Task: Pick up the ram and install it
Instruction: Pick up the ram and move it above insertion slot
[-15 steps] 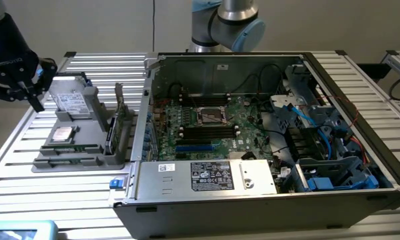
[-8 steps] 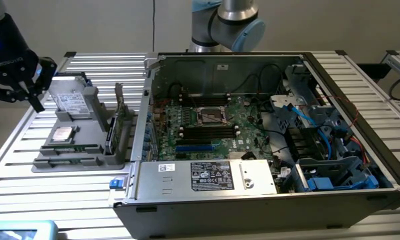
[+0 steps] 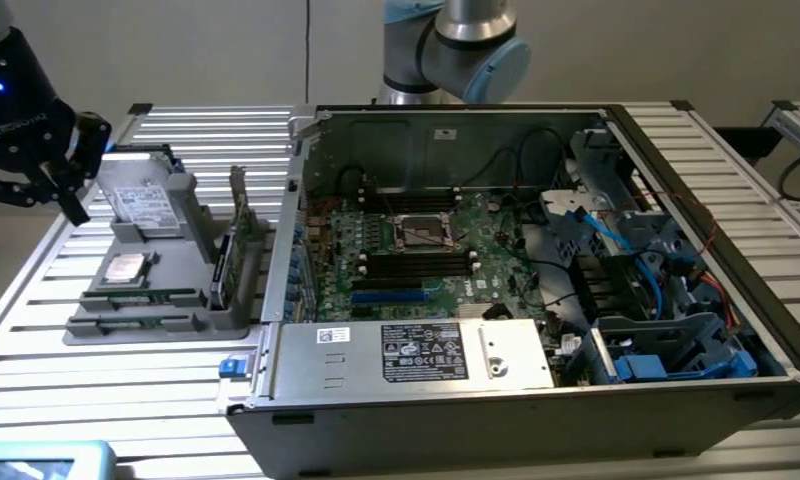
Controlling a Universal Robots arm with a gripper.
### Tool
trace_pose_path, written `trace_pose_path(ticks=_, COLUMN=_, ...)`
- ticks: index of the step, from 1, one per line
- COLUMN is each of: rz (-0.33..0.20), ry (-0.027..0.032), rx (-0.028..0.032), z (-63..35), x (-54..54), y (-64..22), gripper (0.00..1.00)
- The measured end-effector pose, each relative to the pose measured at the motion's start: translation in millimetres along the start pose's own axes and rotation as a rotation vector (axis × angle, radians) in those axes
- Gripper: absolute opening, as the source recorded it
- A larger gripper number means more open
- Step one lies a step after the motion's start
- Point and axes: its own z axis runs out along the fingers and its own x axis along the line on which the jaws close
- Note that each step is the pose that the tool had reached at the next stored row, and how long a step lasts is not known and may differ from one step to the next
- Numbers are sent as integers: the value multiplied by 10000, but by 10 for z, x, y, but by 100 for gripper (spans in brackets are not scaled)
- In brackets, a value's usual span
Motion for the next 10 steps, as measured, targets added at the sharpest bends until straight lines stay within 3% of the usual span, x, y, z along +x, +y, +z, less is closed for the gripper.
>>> trace_pose_path(ticks=10, rz=-1824, ry=42, rx=57, z=3, x=0, y=0, gripper=11)
